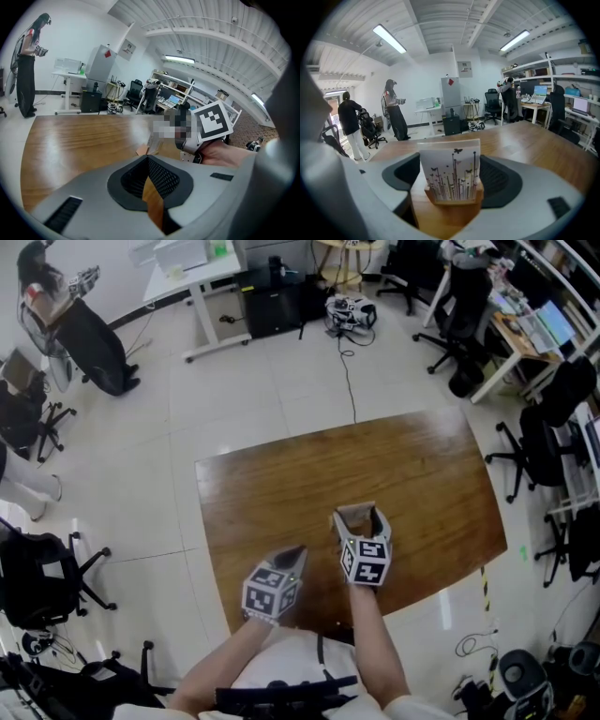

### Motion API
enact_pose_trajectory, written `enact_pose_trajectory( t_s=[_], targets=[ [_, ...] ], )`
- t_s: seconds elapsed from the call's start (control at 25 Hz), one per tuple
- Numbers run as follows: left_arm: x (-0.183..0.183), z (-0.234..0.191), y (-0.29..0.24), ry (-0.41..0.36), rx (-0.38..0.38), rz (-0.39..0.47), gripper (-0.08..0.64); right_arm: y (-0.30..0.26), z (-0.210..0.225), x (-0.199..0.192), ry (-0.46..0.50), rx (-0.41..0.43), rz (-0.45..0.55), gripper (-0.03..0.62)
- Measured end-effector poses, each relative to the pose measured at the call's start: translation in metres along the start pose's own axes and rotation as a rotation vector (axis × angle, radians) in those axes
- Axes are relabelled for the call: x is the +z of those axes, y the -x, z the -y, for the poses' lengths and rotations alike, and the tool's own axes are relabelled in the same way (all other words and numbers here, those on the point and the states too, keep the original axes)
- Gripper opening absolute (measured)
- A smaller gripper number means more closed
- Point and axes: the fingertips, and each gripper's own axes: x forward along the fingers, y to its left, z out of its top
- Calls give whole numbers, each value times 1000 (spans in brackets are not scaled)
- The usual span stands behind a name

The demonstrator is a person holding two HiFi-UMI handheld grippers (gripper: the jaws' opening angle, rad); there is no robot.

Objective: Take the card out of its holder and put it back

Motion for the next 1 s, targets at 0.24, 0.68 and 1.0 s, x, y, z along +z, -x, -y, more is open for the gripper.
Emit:
enact_pose_trajectory(
  t_s=[0.24, 0.68, 1.0],
  targets=[
    [-2, -3, -2, 5, 5, -7, -9, -3, 1, -4, 4, -3, 6, 423],
    [11, 13, 12, -15, -14, 55, -9, 41, -5, 61, 76, 33, 143, 485],
    [28, 52, 68, -66, -19, 191, -9, 155, -27, 102, 91, 62, 318, 451]
  ],
)
